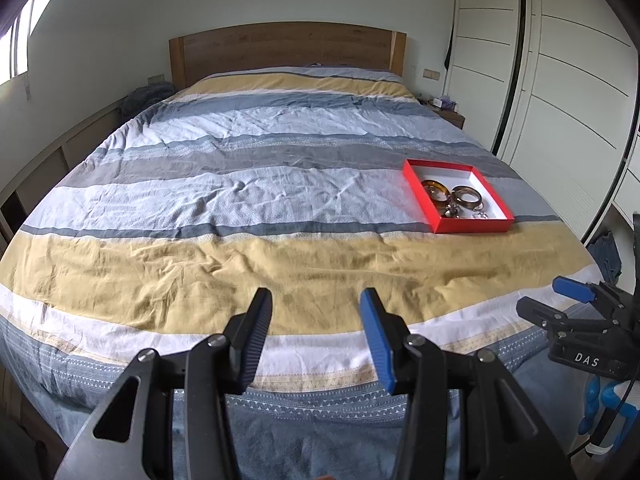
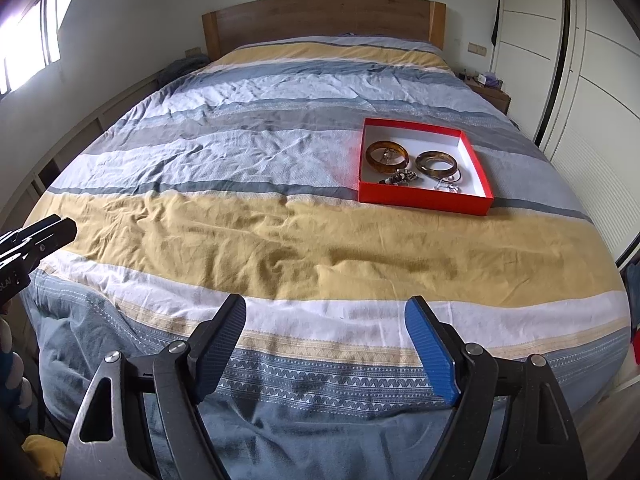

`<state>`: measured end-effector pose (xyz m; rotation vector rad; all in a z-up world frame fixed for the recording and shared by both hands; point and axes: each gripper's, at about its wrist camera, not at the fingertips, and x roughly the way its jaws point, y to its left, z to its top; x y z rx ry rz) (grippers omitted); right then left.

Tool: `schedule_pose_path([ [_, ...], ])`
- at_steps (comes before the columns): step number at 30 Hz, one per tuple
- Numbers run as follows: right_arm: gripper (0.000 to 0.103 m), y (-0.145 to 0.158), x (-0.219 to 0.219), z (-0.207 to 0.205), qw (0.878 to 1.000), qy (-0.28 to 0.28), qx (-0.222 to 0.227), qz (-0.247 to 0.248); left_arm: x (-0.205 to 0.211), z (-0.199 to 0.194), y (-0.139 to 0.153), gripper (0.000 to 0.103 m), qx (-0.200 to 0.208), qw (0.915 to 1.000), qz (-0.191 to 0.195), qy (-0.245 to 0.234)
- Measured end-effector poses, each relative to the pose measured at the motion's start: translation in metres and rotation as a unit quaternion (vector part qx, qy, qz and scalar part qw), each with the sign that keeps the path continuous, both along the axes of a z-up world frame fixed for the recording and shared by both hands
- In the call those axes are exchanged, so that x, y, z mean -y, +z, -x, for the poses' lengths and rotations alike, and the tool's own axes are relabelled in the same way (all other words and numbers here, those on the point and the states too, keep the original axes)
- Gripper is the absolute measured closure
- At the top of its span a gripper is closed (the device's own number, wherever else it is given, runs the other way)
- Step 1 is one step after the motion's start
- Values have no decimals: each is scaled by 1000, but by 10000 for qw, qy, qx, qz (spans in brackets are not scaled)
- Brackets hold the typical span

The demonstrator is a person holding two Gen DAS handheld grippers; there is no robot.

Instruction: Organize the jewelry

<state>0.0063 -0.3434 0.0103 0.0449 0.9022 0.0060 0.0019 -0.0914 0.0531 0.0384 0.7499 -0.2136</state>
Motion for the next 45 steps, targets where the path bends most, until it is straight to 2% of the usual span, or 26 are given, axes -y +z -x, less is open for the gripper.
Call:
schedule_pose_path([
  [1, 14, -1, 0, 0, 10000, 2, -5, -2, 0, -1, -1, 59, -13, 10000, 2, -5],
  [7, 0, -5, -1, -3, 10000, 10, -7, -9, 2, -3, -6, 59, -75, 10000, -28, -33],
  [27, 0, -20, 2, -9, 9999, -34, -142, -36, 2, -9, -17, 59, -194, 9998, -36, 0],
  [45, 0, -21, 8, -8, 9998, -159, -118, 10, -4, -12, -23, 59, -237, 9997, -28, 63],
])
